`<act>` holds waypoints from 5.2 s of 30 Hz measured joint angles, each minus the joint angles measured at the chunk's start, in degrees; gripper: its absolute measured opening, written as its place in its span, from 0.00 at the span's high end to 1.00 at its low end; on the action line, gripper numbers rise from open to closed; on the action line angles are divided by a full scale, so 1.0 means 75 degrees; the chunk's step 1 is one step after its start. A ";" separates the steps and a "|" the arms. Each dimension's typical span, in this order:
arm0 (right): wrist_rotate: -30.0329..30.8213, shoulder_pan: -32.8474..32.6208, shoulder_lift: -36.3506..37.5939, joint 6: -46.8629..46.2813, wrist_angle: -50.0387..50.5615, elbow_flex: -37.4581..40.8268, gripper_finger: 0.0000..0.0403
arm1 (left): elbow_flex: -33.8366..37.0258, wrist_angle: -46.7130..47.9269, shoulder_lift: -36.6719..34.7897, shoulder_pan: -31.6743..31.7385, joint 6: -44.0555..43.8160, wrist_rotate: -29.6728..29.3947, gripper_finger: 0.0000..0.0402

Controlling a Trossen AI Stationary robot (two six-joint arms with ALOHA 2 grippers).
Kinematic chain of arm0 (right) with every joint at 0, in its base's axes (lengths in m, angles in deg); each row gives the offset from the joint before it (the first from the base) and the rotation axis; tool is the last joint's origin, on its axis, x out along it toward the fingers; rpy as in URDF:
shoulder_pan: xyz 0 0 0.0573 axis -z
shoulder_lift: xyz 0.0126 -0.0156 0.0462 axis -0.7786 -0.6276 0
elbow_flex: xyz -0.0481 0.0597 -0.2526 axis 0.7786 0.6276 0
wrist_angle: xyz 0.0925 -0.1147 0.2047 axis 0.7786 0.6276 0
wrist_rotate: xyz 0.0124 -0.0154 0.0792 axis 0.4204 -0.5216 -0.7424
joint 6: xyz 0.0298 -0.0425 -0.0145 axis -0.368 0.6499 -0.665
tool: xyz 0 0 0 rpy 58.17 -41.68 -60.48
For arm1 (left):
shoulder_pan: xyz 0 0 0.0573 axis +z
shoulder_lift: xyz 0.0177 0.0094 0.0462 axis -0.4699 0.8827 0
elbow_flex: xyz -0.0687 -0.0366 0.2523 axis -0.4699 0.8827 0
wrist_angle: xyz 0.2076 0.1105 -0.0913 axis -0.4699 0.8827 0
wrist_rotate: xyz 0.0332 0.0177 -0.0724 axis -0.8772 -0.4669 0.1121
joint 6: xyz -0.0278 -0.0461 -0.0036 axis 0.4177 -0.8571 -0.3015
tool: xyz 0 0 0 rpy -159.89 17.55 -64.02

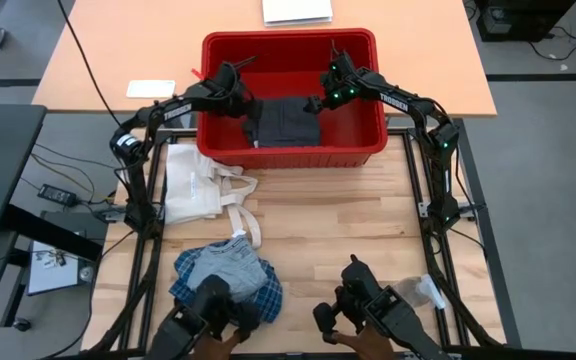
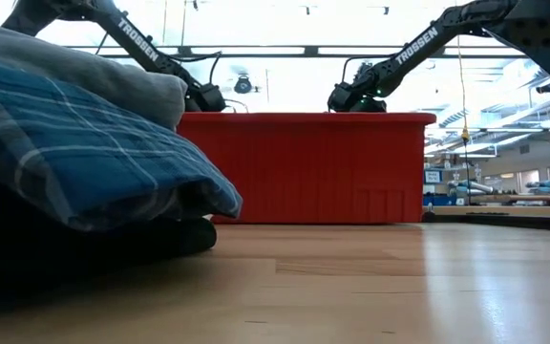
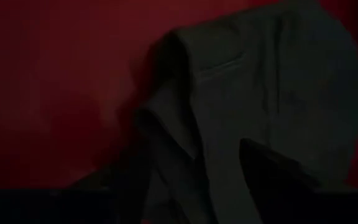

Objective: Fold laundry
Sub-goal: Remove the gray shorts from the red bin

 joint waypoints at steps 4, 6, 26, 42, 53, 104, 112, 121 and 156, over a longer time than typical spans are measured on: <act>-0.0072 -0.0010 0.0000 -0.0014 -0.0001 0.0000 0.02 | -0.0003 0.0003 0.0021 0.0091 -0.0128 0.0361 0.33; -0.0112 -0.0031 0.0000 -0.0021 0.0001 0.0000 0.02 | -0.0003 0.0064 0.0027 0.0108 -0.0089 0.0401 0.29; -0.0211 -0.0230 0.0000 -0.0029 -0.0054 0.0000 0.02 | 0.0006 -0.0095 0.0150 -0.0357 0.3454 -0.0430 0.20; -0.0325 -0.0242 0.0000 -0.0062 -0.0068 0.0000 0.02 | 0.0003 0.0096 0.0547 -0.0061 0.2651 -0.0150 0.20; -0.0354 -0.0242 0.0000 -0.0068 -0.0313 0.0000 0.04 | 0.0006 0.0405 0.0554 -0.0096 0.2747 0.0625 0.25; -0.0284 -0.0140 -0.1631 0.0257 0.3315 -0.2407 0.01 | -0.1766 0.1512 0.0452 -0.0817 0.3223 -0.0058 0.41; 0.0262 -0.0181 -0.1757 -0.0139 0.3145 -0.2401 0.01 | -0.1766 0.2065 0.0452 -0.0651 0.3188 -0.0052 0.41; -0.0422 -0.0507 -0.2029 -0.0318 0.2461 -0.1999 0.02 | -0.1766 0.2157 0.0455 -0.0419 0.3188 0.0018 0.41; -0.2428 -0.0649 -0.1637 -0.1379 0.0530 -0.2075 0.91 | -0.4807 0.1652 -0.0326 0.0653 0.3979 0.1778 0.51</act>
